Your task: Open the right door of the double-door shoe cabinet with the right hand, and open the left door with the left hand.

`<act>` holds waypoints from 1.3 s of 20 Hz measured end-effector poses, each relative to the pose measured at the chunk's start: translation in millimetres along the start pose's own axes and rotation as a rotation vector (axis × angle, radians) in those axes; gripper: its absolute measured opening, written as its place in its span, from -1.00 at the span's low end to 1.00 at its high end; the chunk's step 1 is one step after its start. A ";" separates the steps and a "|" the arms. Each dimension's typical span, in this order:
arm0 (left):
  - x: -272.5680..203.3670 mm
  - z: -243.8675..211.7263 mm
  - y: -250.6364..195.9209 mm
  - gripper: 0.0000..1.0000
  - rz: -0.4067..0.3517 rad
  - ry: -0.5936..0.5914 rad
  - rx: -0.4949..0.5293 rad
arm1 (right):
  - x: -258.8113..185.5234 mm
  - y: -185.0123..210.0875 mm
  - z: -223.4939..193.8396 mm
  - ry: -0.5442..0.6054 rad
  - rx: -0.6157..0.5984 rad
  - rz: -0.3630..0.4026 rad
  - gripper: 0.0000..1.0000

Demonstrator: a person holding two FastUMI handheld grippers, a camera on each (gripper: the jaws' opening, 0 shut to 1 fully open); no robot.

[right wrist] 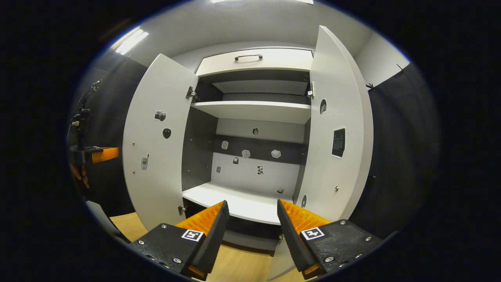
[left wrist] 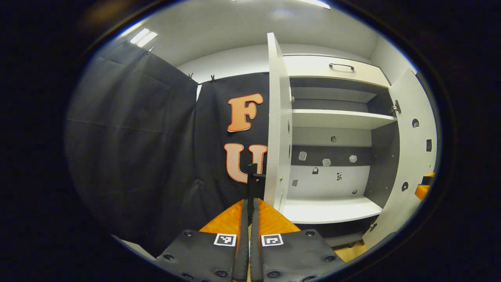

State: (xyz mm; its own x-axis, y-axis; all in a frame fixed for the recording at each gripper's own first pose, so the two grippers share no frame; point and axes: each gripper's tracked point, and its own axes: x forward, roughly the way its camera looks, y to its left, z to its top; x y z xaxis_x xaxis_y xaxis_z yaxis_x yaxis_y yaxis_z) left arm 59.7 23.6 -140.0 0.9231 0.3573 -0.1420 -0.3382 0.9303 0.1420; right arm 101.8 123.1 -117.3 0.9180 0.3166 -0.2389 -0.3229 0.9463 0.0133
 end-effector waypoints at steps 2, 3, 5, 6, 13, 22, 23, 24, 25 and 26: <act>0.4 5.0 -19.3 -0.72 -0.054 0.004 0.007 | 0.4 4.6 1.9 -0.010 0.006 0.008 0.53; 0.2 7.2 -29.0 -0.58 -0.085 0.006 0.002 | 1.1 6.0 2.4 -0.013 0.004 0.011 0.53; 0.6 15.9 -45.4 -0.22 -0.129 -0.009 0.000 | 1.0 5.4 6.1 -0.026 -0.001 0.007 0.54; 1.9 18.9 -53.8 -0.10 -0.148 -0.015 0.001 | 1.3 4.3 8.9 -0.038 -0.002 0.003 0.55; 8.0 41.6 -100.5 0.59 -0.266 -0.063 -0.022 | 0.1 -5.8 22.1 -0.092 -0.011 -0.041 0.56; 11.3 62.9 -131.2 0.96 -0.350 -0.092 -0.056 | -6.7 -17.1 33.6 -0.124 -0.024 -0.082 0.63; 11.3 65.9 -133.8 0.94 -0.360 -0.094 -0.065 | -7.0 -18.0 36.4 -0.129 -0.029 -0.087 0.65; 11.8 67.8 -134.8 0.94 -0.365 -0.099 -0.069 | -7.9 -19.3 38.4 -0.133 -0.034 -0.094 0.72; 13.0 69.9 -135.7 0.94 -0.370 -0.102 -0.069 | -8.2 -21.6 40.3 -0.138 -0.041 -0.101 0.74; 14.1 71.3 -136.4 0.94 -0.368 -0.103 -0.069 | -9.4 -23.1 43.2 -0.142 -0.048 -0.109 0.79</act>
State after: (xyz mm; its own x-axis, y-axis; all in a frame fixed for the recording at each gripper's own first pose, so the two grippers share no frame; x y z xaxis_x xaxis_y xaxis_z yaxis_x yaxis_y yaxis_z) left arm 131.9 -104.2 -91.5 0.9974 -0.0082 -0.0717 0.0106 0.9994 0.0331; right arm 110.7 101.1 -73.3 0.9703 0.2217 -0.0966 -0.2274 0.9724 -0.0519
